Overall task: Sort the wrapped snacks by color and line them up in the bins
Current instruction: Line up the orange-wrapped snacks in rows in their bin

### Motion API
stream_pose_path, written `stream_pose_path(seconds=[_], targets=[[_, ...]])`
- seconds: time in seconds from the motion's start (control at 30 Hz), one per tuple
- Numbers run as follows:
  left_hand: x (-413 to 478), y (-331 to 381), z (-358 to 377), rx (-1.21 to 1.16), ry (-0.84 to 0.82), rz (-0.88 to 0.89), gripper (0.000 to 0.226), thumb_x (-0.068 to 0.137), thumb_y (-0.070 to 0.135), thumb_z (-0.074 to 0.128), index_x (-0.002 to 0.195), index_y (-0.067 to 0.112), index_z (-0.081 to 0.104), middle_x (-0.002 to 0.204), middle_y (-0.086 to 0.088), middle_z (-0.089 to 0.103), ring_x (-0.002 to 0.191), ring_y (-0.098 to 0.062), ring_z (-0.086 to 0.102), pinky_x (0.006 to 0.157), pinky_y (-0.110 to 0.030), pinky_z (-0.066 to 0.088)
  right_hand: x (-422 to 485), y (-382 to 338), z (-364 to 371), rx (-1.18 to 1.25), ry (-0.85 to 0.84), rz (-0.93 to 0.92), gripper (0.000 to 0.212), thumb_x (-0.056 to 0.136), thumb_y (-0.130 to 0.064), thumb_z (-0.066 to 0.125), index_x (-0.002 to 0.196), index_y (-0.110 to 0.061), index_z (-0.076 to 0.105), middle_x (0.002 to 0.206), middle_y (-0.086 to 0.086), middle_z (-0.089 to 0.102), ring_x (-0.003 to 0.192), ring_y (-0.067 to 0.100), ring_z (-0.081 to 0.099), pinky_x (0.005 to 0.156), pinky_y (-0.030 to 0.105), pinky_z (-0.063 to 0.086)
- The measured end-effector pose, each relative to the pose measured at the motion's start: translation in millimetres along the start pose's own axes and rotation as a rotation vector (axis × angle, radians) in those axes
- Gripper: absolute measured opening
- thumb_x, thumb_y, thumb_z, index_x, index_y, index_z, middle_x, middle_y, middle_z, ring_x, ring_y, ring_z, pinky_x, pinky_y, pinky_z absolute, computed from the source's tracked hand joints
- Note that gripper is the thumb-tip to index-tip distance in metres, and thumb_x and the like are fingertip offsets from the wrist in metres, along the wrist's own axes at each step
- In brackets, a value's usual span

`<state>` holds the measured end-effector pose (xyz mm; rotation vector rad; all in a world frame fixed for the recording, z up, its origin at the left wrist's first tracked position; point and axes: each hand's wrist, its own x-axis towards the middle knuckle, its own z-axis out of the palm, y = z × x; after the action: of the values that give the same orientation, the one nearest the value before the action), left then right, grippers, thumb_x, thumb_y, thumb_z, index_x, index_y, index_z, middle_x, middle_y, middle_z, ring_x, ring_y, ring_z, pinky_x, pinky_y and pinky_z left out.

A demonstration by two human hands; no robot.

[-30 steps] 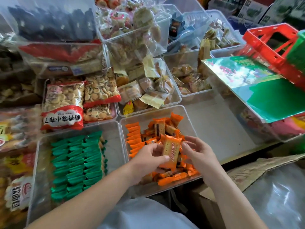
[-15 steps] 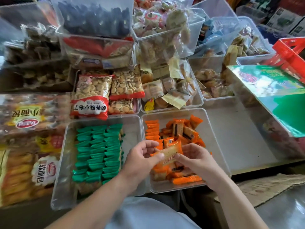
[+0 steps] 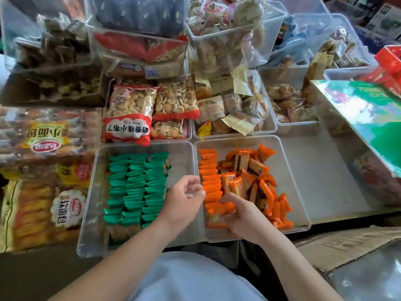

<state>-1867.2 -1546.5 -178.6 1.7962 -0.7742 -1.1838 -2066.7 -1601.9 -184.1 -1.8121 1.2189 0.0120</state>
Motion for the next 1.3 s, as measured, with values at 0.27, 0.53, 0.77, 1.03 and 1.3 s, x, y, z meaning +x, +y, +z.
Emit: stream_pose_path(seconds=[0.27, 0.53, 0.77, 1.03, 1.3], targets=[[-5, -26, 4, 0.118, -0.172, -0.089, 0.02, 0.094, 0.022, 0.072, 0.111, 0.031, 0.069, 0.102, 0.004, 0.072, 0.096, -0.014, 0.072, 0.09, -0.037, 0.061, 18, 17, 14, -0.206, 0.016, 0.028, 0.025, 0.086, -0.031, 0.082, 0.11, -0.038, 0.078, 0.109, -0.008, 0.056, 0.099, 0.016, 0.061, 0.087, 0.026, 0.054], [0, -34, 6, 0.258, -0.149, -0.066, 0.012, 0.089, 0.024, 0.075, 0.098, 0.031, 0.071, 0.081, 0.008, 0.068, 0.074, -0.006, 0.062, 0.082, -0.033, 0.058, 27, 17, 24, -0.236, -0.06, 0.076, 0.025, 0.084, -0.045, 0.082, 0.104, -0.032, 0.074, 0.087, -0.011, 0.069, 0.079, 0.013, 0.066, 0.075, 0.028, 0.059], [6, -25, 7, 0.341, -0.144, -0.038, 0.014, 0.089, 0.03, 0.079, 0.1, 0.03, 0.07, 0.064, 0.015, 0.061, 0.062, 0.0, 0.058, 0.068, -0.022, 0.051, 35, 15, 21, -0.447, 0.013, 0.103, 0.017, 0.094, -0.05, 0.068, 0.098, -0.034, 0.066, 0.096, -0.01, 0.068, 0.084, 0.012, 0.063, 0.066, 0.025, 0.052], [18, -2, 26, 0.458, -0.164, 0.049, 0.017, 0.096, 0.032, 0.07, 0.113, 0.032, 0.07, 0.088, 0.015, 0.068, 0.08, -0.003, 0.065, 0.076, -0.024, 0.058, 43, 21, -26, -0.238, 0.172, 0.062, 0.005, 0.092, -0.04, 0.071, 0.093, -0.035, 0.07, 0.087, -0.014, 0.069, 0.082, 0.009, 0.065, 0.067, 0.025, 0.054], [56, 19, 40, 0.419, -0.155, 0.041, 0.016, 0.1, 0.026, 0.066, 0.112, 0.036, 0.068, 0.102, 0.019, 0.068, 0.092, 0.0, 0.065, 0.081, -0.015, 0.054, 111, 24, -58, -0.137, 0.002, 0.003, 0.039, 0.093, -0.022, 0.067, 0.13, -0.033, 0.067, 0.132, -0.012, 0.066, 0.125, 0.011, 0.059, 0.1, 0.026, 0.05]])
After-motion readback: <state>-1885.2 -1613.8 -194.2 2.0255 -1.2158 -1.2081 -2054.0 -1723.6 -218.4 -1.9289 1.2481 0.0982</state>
